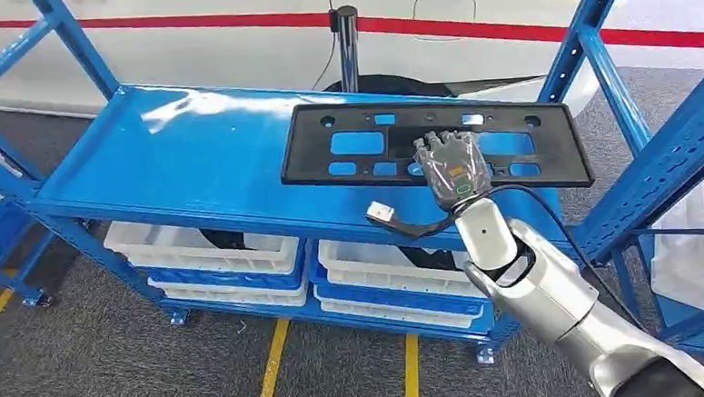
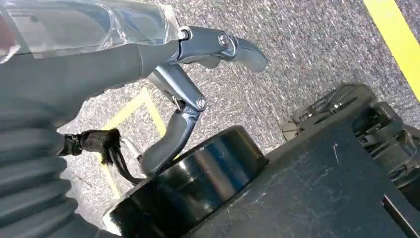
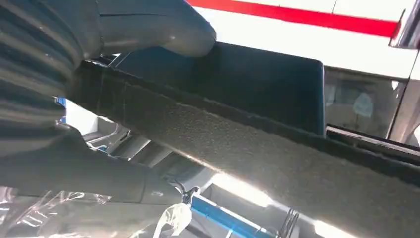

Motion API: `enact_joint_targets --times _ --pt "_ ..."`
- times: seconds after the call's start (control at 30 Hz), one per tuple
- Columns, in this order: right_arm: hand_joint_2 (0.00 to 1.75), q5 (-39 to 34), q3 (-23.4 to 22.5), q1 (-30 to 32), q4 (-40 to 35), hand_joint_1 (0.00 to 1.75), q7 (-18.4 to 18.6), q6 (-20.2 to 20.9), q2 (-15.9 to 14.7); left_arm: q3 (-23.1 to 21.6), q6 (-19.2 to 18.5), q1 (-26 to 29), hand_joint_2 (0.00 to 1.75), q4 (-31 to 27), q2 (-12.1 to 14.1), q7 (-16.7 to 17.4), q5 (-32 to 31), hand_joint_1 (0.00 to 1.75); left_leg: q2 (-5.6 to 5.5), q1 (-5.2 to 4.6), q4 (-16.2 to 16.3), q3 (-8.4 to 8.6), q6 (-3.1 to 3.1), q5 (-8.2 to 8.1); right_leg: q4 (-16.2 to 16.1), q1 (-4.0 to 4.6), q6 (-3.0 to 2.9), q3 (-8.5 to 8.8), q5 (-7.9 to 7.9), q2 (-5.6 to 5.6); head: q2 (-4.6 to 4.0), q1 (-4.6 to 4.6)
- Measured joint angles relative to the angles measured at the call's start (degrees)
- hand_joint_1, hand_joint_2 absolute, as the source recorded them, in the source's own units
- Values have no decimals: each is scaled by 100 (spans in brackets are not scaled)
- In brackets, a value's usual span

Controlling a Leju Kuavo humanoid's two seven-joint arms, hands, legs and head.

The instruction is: Take the parts from the cabinet and place them on the table.

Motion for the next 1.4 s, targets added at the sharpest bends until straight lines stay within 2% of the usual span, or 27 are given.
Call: enact_joint_targets --times 0.07,0.13,0.17,0.2,0.33,0.4,0.47,0.53,0.57,0.6,0.67,0.7,0.73,0.83,0.87,0.9,0.97,1.0,1.03,1.07,1.1,1.17,1.23,1.27,1.3,1.33,1.4 --pt "175 0 0 54 9 175 0 0 -11 0 2 -2 175 0 -15 13 0 0 -1 59 14 -11 -39 13 -459 -57 62 230 371 -4 0 0" --pt "175 2 0 54 9 175 -4 -7 -13 0 7 -7 175 0 -20 15 0 0 -1 135 75 -38 -147 6 -1649 -171 202 841 891 -41 0 2" --pt "175 9 0 63 11 175 -9 -20 -20 2 13 -8 175 2 0 18 -2 0 -8 114 86 -66 -215 8 -1808 -136 239 927 743 2 0 2" --pt "175 7 0 73 6 175 -64 -59 -15 0 17 -14 175 0 -4 37 -11 0 -30 86 111 -92 -255 20 -1677 -120 68 839 907 74 0 0" --pt "175 -11 35 148 13 175 -284 -179 39 2 20 -6 175 0 -11 37 -15 0 -106 121 164 -230 -355 105 -1651 -124 -89 705 867 -42 -2 -2" --pt "175 -17 37 154 20 175 -324 -208 79 7 20 -13 175 0 -13 33 -15 0 -46 109 566 -398 -364 -337 -1651 -101 -194 624 933 -106 0 -2" --pt "175 -37 37 157 57 175 -334 -260 83 20 15 -29 175 0 -15 9 -13 0 -44 100 1699 -725 -371 -1025 -1648 -51 -272 508 1004 -176 0 0" --pt "175 -52 48 173 90 175 -350 -280 85 28 9 -32 175 -2 -15 7 -13 0 -43 88 2235 -737 -333 -1218 -1645 -4 -300 424 1069 -198 0 0" --pt "175 -59 52 180 103 175 -363 -289 88 31 11 -26 175 -2 -17 7 -13 0 -42 81 2119 -606 -310 -1161 -1645 11 -304 395 1095 -196 0 -2" --pt "175 -74 55 181 118 175 -374 -295 96 31 9 -13 175 -2 -20 13 -15 0 -42 66 1723 -309 -262 -1004 -1644 31 -304 366 1123 -178 0 -2" --pt "175 -129 55 178 157 175 -395 -343 131 28 11 37 175 0 -20 39 -9 0 -49 24 523 408 -136 -640 -1643 56 -293 338 1170 -135 0 0" --pt "175 -144 55 175 177 175 -398 -370 133 28 11 48 175 0 -9 53 -4 0 -65 6 199 575 -80 -772 -1659 44 -275 315 1217 -137 0 0" --pt "175 -155 55 164 208 175 -402 -407 138 28 15 62 175 0 -11 59 -2 0 -61 -48 150 556 -115 -713 -1668 46 -230 299 1262 -142 0 -2" --pt "175 -205 57 176 304 175 -459 -513 203 28 17 94 175 0 -11 87 -2 0 -52 -109 146 471 -57 -604 -1753 -16 -94 269 1402 -127 0 0" --pt "175 -212 57 176 330 175 -466 -533 232 28 20 86 175 0 -11 87 -2 0 -52 -109 122 459 -27 -549 -1801 -12 -51 281 1451 -131 0 -4" --pt "175 -216 57 180 404 175 -476 -577 230 28 20 74 175 -2 -26 94 -7 0 -15 -20 -28 471 -4 -384 -1815 -12 -12 256 1401 -116 0 -2" --pt "175 -223 63 170 448 175 -496 -599 256 28 24 63 175 -2 -37 94 -9 0 -35 -27 -76 373 53 -253 -1415 0 17 106 927 -89 -2 0" --pt "175 -223 68 178 488 175 -496 -601 260 31 26 73 175 -2 -48 92 -4 0 -34 -37 -74 305 62 -202 -819 1 31 -73 537 -86 0 4" --pt "175 -225 72 195 533 175 -496 -601 260 28 31 70 175 -2 -52 92 -2 0 -33 -51 -74 254 73 -159 -363 4 42 -203 313 -84 0 0" --pt "175 -227 74 212 557 175 -496 -601 260 31 31 70 175 -2 -52 90 -2 0 -33 -62 -70 200 79 -117 -26 7 44 -288 203 -81 0 2" --pt "175 -240 81 234 586 175 -496 -601 262 31 28 70 175 -2 -52 85 -2 0 -30 -88 -69 123 82 -51 130 10 28 -252 262 -78 0 2" --pt "175 -243 90 242 645 175 -496 -603 275 31 31 63 175 -2 -55 83 -2 0 -28 -122 -67 25 85 30 -329 31 -24 123 603 -72 0 2" --pt "175 -245 90 237 669 175 -496 -603 297 31 28 51 175 -2 -72 83 2 0 -28 -171 -66 -62 83 127 -1493 89 -165 936 922 -72 0 2" --pt "175 -249 90 230 680 175 -496 -603 317 31 30 45 175 -9 -103 79 2 0 -18 -176 -62 -86 68 158 -1901 121 -246 1150 753 -85 0 2" --pt "175 -251 90 237 693 175 -498 -603 345 33 33 39 175 -7 -101 76 2 0 -10 -200 -60 -105 50 187 -2137 120 -227 1272 738 -99 0 0" --pt "175 -260 92 241 715 175 -503 -603 361 33 35 43 175 -7 -101 76 2 0 -6 -179 -70 -102 14 243 -2070 143 -211 1236 820 -97 -2 2" --pt "175 -262 94 230 741 175 -500 -603 369 35 35 49 175 -7 -107 77 4 0 -5 -159 -80 -132 -57 335 -2108 147 -273 1187 883 -95 0 0"
